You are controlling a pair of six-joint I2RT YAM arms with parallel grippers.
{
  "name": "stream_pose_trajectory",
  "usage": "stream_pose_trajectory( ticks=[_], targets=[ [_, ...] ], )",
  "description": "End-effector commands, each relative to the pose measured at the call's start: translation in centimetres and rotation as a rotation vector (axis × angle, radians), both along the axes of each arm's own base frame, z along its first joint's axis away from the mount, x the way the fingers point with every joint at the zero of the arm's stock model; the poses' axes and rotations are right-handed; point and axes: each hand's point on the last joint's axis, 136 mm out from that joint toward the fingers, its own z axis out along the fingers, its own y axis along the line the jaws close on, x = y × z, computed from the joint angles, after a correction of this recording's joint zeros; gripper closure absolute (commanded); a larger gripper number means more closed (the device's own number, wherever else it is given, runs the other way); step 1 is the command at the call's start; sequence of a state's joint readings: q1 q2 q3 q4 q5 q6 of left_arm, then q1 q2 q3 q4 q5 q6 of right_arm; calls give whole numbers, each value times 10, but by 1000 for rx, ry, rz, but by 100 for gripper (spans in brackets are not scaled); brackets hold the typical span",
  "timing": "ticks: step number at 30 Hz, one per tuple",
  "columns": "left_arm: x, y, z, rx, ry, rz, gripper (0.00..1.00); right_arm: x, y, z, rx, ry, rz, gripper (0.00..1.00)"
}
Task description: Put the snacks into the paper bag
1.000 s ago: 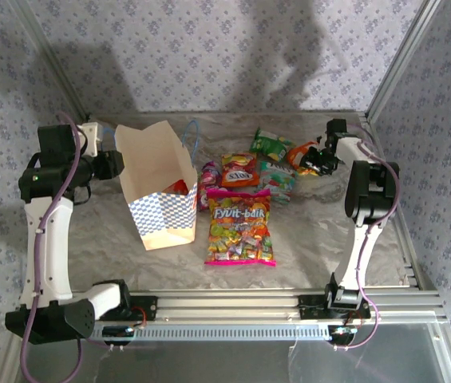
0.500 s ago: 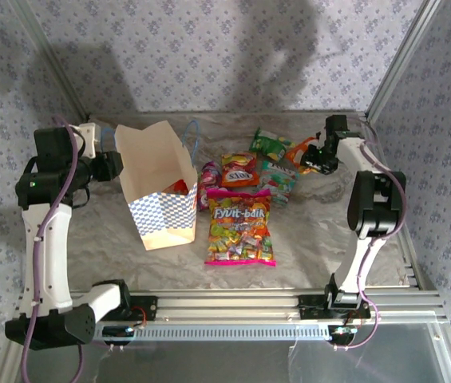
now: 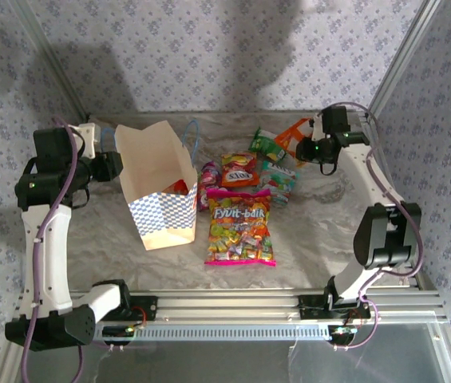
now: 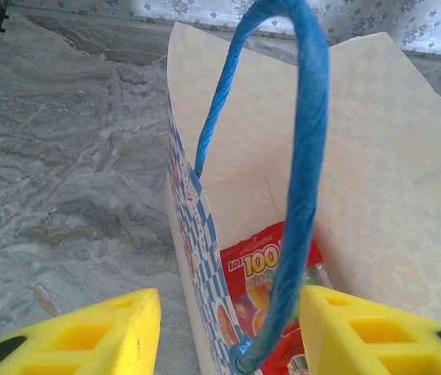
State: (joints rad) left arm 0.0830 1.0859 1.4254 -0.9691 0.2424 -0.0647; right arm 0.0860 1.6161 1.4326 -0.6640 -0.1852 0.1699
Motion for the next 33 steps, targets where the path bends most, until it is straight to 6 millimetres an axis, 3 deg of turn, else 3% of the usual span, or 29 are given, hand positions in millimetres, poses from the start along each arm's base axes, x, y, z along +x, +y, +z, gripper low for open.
stream_pose_trajectory(
  ticks=[1, 16, 22, 27, 33],
  targets=[
    [-7, -4, 17, -13, -46, -6, 50, -8, 3, 32, -25, -79, 19, 87],
    [-13, -8, 30, -70, -72, 15, 50, -50, 53, 140, -47, -347, 167, 88],
    [-9, -9, 29, -77, -69, 16, 50, -58, 72, 200, 4, -515, 187, 88],
    [-6, -8, 28, -75, -78, 19, 50, -70, 108, 238, 27, -610, 317, 87],
    [-1, -7, 26, -76, -79, 29, 50, -82, 148, 262, 10, -697, 455, 86]
  ],
)
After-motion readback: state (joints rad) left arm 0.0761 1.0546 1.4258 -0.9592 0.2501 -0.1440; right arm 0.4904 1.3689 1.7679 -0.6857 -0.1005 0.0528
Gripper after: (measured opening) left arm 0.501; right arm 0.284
